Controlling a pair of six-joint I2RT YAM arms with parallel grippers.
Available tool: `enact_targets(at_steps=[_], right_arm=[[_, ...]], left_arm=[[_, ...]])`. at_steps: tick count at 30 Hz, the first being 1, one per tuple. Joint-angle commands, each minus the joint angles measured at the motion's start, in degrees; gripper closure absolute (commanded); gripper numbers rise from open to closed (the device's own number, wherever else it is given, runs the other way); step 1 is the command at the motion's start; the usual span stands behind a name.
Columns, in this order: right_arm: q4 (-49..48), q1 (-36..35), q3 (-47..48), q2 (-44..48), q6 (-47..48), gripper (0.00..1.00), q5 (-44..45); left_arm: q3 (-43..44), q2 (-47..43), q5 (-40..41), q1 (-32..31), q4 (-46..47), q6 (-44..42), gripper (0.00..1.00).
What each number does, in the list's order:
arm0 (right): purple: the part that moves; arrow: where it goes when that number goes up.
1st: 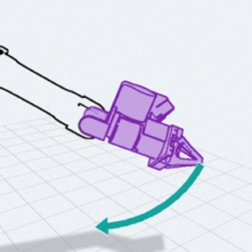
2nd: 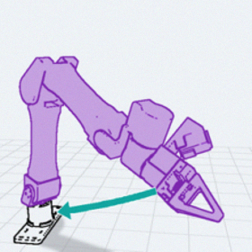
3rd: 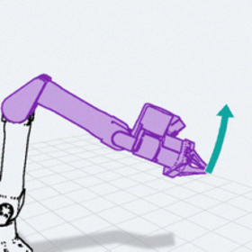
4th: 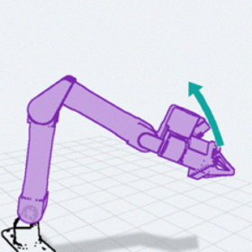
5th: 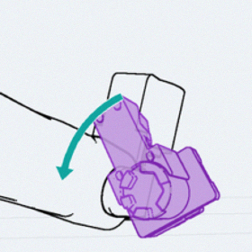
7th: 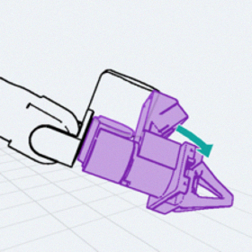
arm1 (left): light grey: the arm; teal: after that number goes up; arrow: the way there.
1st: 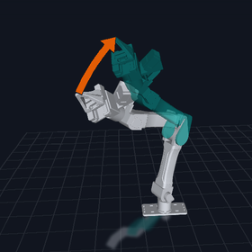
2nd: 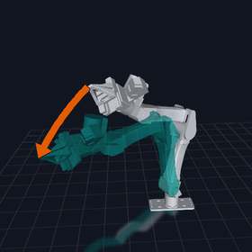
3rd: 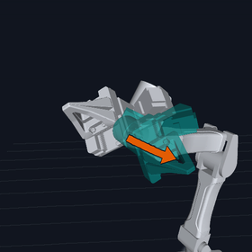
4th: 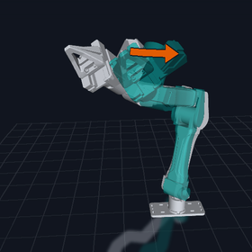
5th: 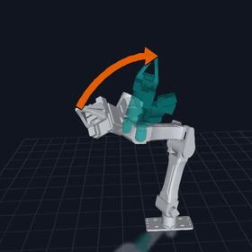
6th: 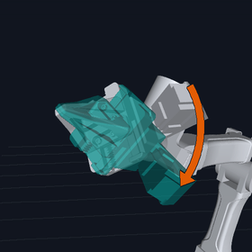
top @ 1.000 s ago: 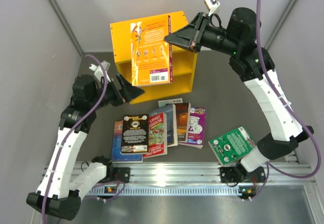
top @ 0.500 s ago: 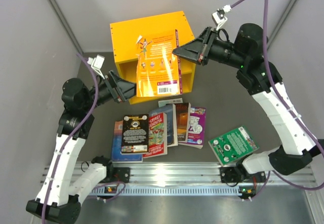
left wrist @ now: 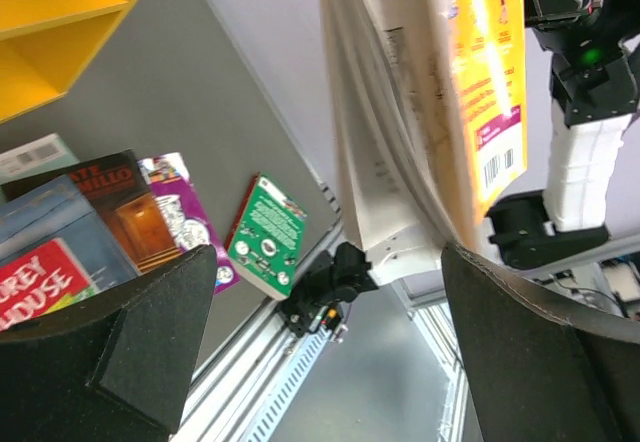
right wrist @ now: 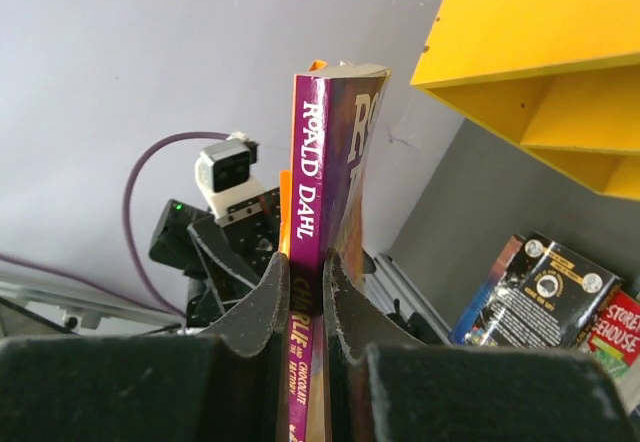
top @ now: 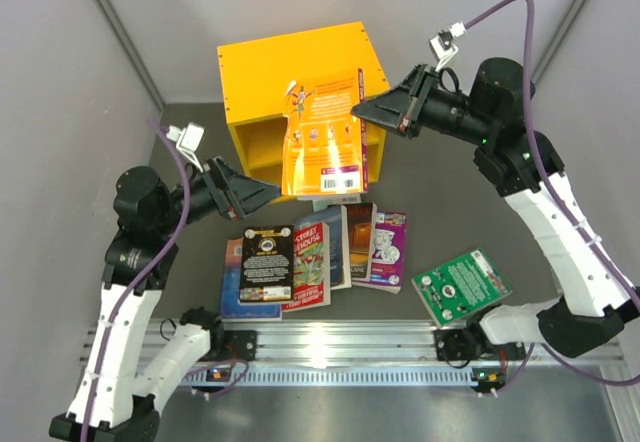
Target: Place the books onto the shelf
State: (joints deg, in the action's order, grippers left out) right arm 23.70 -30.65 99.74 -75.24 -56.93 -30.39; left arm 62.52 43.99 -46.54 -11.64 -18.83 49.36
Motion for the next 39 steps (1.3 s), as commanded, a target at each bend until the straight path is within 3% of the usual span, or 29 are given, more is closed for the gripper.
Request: enact_targets(at_steps=[1,6,15,23,32,39], right_arm=[[-0.76,0.68,-3.22,3.6,1.38,1.0,1.48],[-3.3,0.68,-12.89,7.47,0.16,1.0,2.44],[-19.47,-1.07,-28.55,7.31,-5.47,1.0,3.58],[-45.04,-1.16,-36.81,-0.77,-15.14,1.0,7.36],[-61.39,-2.39,-32.52,-16.94,-24.01,1.0,11.32],[-62.03,-4.94,-22.06,-30.2,-25.78,1.0,13.07]], left_arm=[[2.52,-2.59,5.31,-0.14,-7.95,-5.76,0.01],[4.01,-4.17,15.23,-0.14,-18.42,-10.85,0.02],[2.69,-6.9,18.51,-0.14,-25.11,-11.57,0.03],[4.19,-6.11,19.12,-0.14,-28.63,-12.54,0.04],[6.3,-6.02,20.62,-0.14,-32.5,-13.86,0.04],[7.53,-5.76,21.76,-0.14,-34.52,-14.73,0.04]])
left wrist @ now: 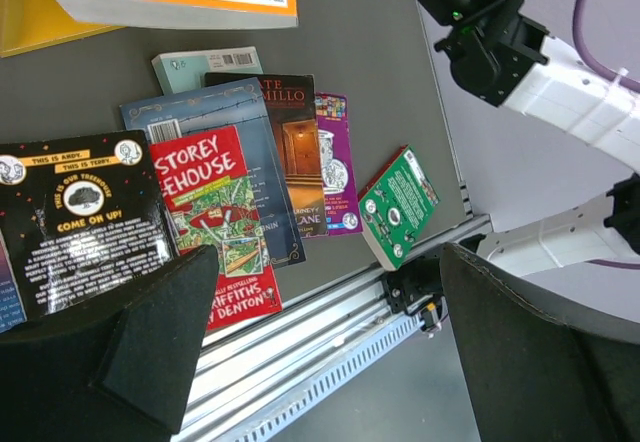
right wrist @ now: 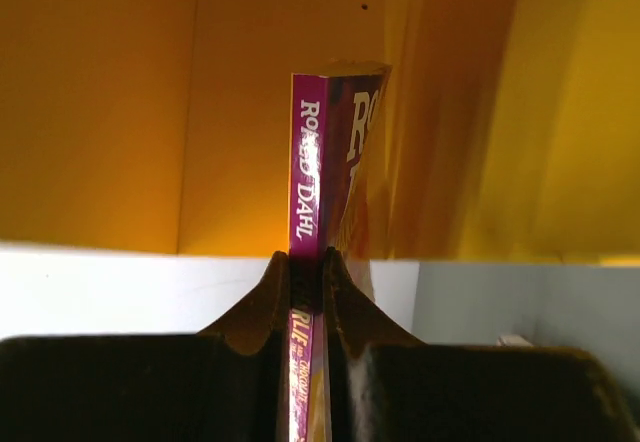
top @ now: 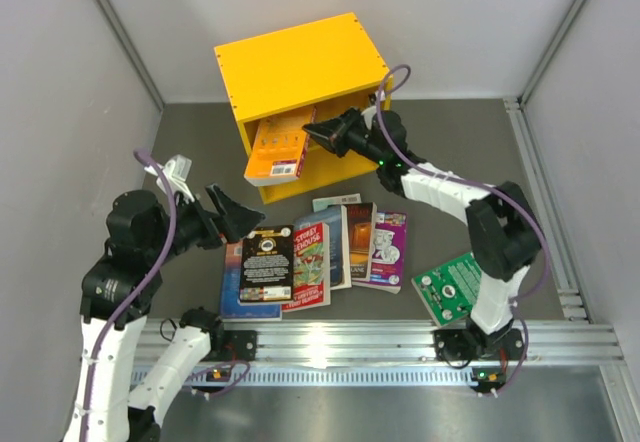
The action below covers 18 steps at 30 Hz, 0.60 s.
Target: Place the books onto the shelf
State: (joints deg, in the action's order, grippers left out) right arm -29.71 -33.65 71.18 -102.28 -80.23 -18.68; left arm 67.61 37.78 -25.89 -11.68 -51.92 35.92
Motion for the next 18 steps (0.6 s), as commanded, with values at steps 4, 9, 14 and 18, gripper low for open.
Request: enact_targets(at_steps=[4,9,14,18], right_arm=[[-7.9,-2.82,10.73,-7.14,-3.53,1.0,3.99],[-6.58,-3.18,12.14,-11.53,-6.43,1.0,6.1],[-7.73,-3.26,12.32,-14.26,-10.2,0.98,11.2],[-8.17,-3.97,12.93,-14.88,-11.71,0.54,16.55]], left_arm=[[3.49,1.07,1.63,-0.09,-2.04,-1.99,0.04],[3.05,1.59,2.51,-0.09,-2.4,-3.05,0.03],[1.82,2.3,1.28,-0.09,-1.25,-3.23,0.03],[1.03,3.09,0.75,-0.09,-0.55,-3.49,0.03]])
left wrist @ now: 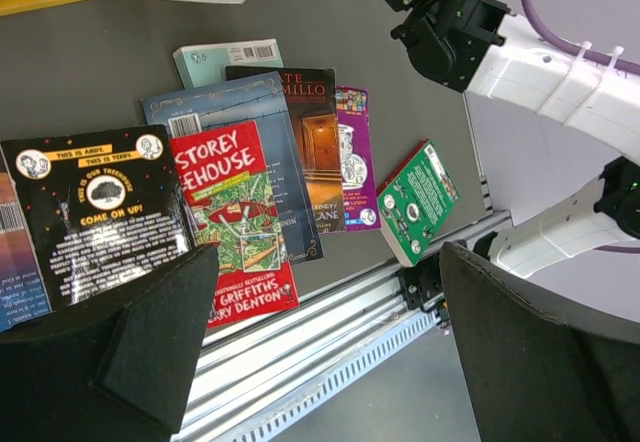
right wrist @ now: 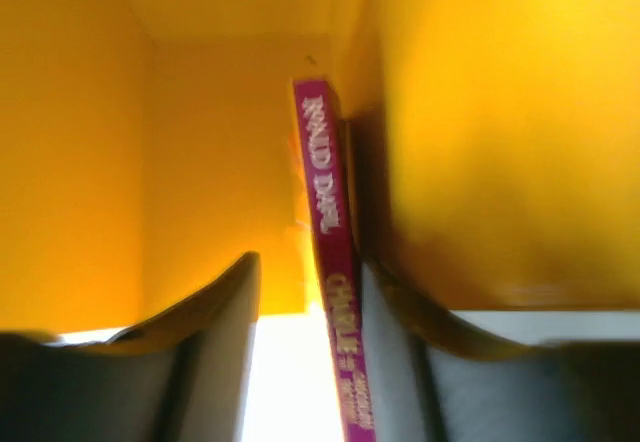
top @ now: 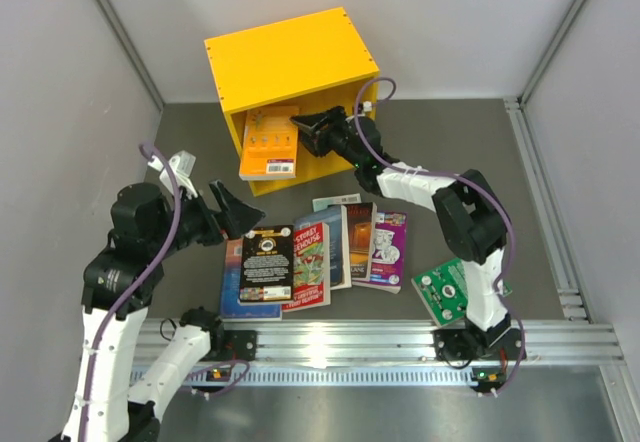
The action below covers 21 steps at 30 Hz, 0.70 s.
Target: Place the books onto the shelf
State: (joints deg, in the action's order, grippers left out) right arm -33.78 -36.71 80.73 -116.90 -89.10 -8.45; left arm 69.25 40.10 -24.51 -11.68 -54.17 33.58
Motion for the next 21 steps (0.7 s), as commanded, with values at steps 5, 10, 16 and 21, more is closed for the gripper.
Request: enact_targets(at_steps=[5,10,16,21], right_arm=[[-2.44,-1.17,5.66,-1.05,-3.63,0.18,8.18],[6.32,-0.65,5.23,2.2,0.23,0.15,6.78],[13.13,-0.12,0.04,8.18,2.88,0.12,9.95],[12.95,-0.2,2.58,5.64,1.48,0.12,8.71]], left_arm=[[-1.23,0.95,-1.06,-0.09,2.32,-1.24,0.04],[-1.14,1.65,-0.89,-0.09,2.76,-1.59,0.03],[-1.4,3.4,-2.56,-0.18,3.02,-5.09,0.12],[-3.42,7.88,5.87,-2.73,1.88,-10.98,0.25]])
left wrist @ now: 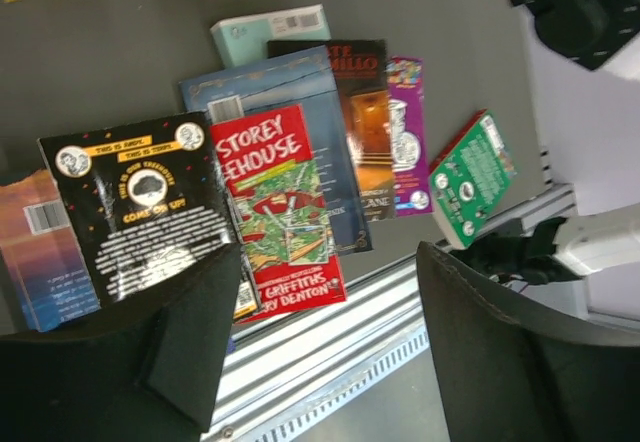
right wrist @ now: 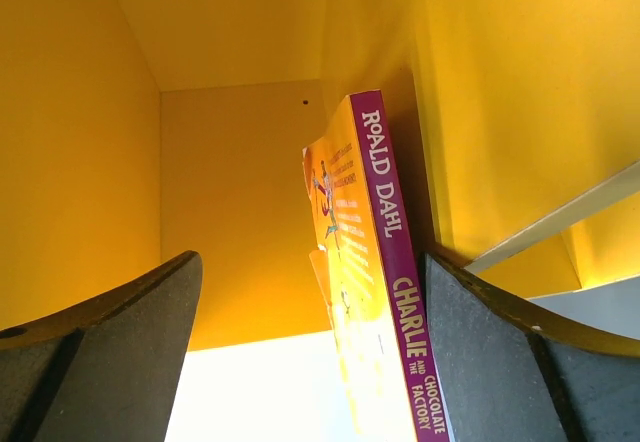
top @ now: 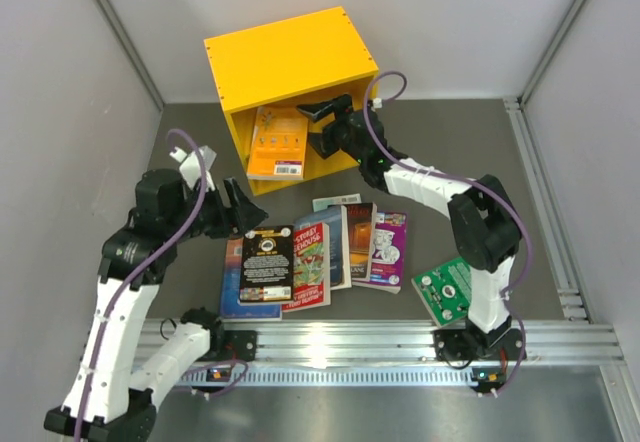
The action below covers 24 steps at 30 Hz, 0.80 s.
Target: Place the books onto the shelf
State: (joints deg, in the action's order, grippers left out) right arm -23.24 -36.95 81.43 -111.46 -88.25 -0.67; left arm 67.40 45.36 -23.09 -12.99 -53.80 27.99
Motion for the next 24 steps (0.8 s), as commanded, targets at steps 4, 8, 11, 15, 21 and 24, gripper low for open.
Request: enact_targets(at_steps=[4,8,11,15,21,24], right_arm=[[3.47,-0.49,5.14,-1.74,0.18,0.12,0.93],[4.52,-1.19,7.78,-3.58,-0.78,0.13,1.02],[5.14,-1.98,9.45,-4.73,-1.93,0.13,-0.46],[6.89,-2.95,11.73,-5.78,-2.45,0.13,-1.09],[8.3,-4.36,15.51,-8.24,-3.24,0.13,-2.76],[8.48,-4.8,17.18,-9.39,-3.33,0.13,-3.81]], left_arm=[[-4.72,6.04,8.06,-4.32,4.39,-6.72,0.31],[-7.54,10.26,8.67,-4.94,9.22,-6.63,0.34],[-8.68,12.37,9.38,-5.2,13.35,-6.98,0.39],[-10.09,16.59,11.13,-6.6,18.19,-7.25,0.46],[-9.83,25.29,16.66,-9.76,22.94,-6.46,0.52],[-8.78,29.51,21.41,-10.03,24.18,-4.27,0.52]])
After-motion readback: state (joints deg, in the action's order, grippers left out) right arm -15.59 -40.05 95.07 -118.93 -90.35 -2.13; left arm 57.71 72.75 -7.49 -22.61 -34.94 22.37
